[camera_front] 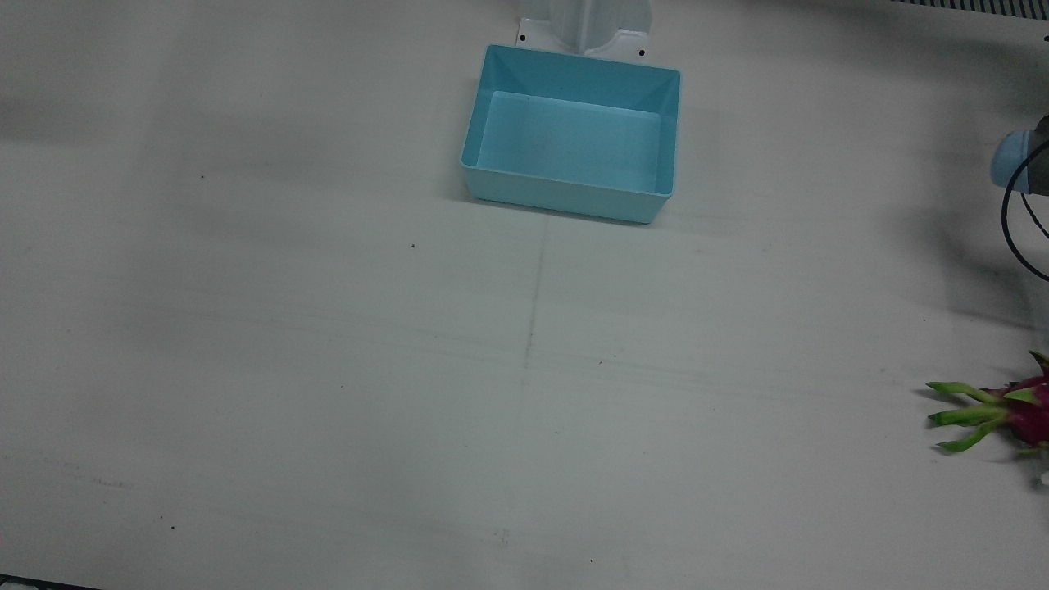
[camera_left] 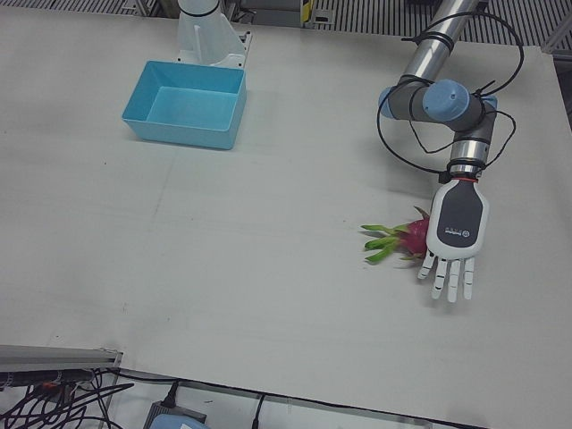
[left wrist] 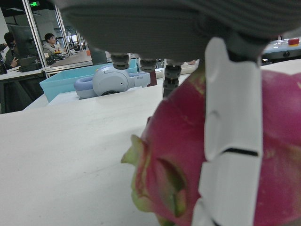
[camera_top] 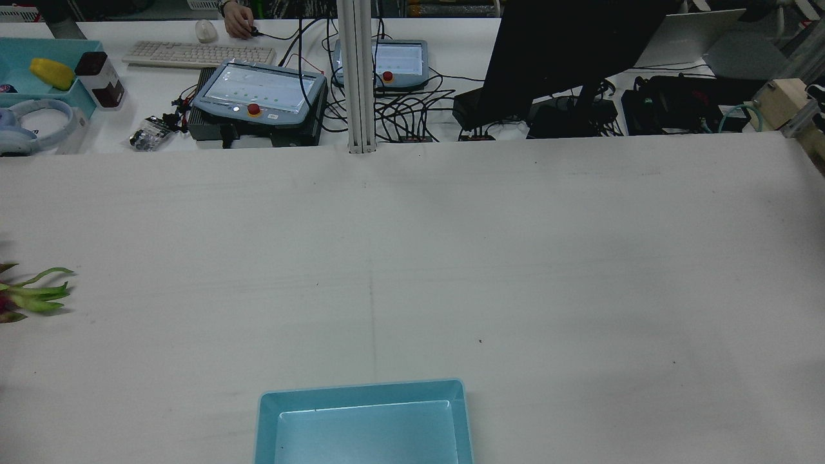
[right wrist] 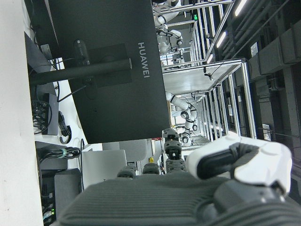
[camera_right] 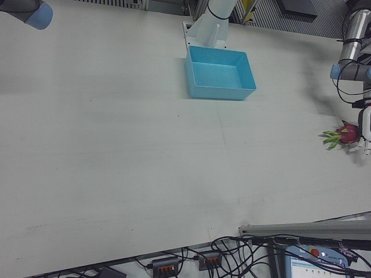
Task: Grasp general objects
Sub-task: 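Lift the dragon fruit with the left hand off the table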
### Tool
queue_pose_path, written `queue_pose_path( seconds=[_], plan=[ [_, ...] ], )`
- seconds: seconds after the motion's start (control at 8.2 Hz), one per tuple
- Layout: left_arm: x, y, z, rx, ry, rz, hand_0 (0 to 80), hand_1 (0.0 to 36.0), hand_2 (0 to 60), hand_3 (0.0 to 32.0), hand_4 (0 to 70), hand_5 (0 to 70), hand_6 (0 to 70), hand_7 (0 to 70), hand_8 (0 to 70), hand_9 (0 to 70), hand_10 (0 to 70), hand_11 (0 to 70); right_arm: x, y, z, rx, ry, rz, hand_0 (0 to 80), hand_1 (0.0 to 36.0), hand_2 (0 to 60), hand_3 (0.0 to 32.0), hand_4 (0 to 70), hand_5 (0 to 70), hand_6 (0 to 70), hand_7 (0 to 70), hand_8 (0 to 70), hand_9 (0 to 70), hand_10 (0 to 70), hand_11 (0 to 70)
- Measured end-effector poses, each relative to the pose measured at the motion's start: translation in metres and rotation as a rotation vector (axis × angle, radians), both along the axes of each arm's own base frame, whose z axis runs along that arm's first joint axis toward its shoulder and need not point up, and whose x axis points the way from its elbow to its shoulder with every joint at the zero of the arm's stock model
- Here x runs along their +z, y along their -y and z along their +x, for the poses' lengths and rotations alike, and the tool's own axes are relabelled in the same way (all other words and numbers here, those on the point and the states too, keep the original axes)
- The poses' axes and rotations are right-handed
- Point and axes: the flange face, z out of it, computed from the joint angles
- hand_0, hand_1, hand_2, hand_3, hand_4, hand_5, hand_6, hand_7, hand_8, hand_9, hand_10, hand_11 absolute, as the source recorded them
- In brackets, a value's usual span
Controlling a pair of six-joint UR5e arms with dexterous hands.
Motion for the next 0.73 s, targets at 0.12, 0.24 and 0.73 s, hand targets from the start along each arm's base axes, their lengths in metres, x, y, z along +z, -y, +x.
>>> queue_pose_path(
  seconds=[0.12, 0.24, 0.73],
  plan=[
    [0.0007, 0.0012, -0.0001, -0.003, 0.009, 0.007, 59.0, 36.0, 60.0, 0.0, 29.7, 70.0, 15.2, 25.9, 7.4, 5.5, 1.4, 5.0, 0.0000, 0.0000, 0.0000, 0.000, 0.000, 0.000, 0.0, 0.0, 0.0, 0.0, 0.0, 0.0, 0.0, 0.0, 0.0, 0.0, 0.0, 0.0],
    [0.0012, 0.0017, -0.0005, -0.007, 0.013, 0.010, 60.4, 36.0, 60.0, 0.0, 30.2, 70.0, 15.5, 25.9, 7.8, 5.9, 1.5, 5.3, 0.0000, 0.0000, -0.0001, 0.000, 0.000, 0.000, 0.0, 0.0, 0.0, 0.0, 0.0, 0.0, 0.0, 0.0, 0.0, 0.0, 0.0, 0.0],
    [-0.0042, 0.0047, 0.0001, -0.014, -0.010, 0.040, 80.0, 36.0, 60.0, 0.0, 32.5, 70.0, 22.0, 33.1, 18.9, 21.9, 14.6, 25.6, 0.0000, 0.0000, -0.0002, 0.000, 0.000, 0.000, 0.0, 0.0, 0.0, 0.0, 0.0, 0.0, 0.0, 0.0, 0.0, 0.0, 0.0, 0.0]
  ],
)
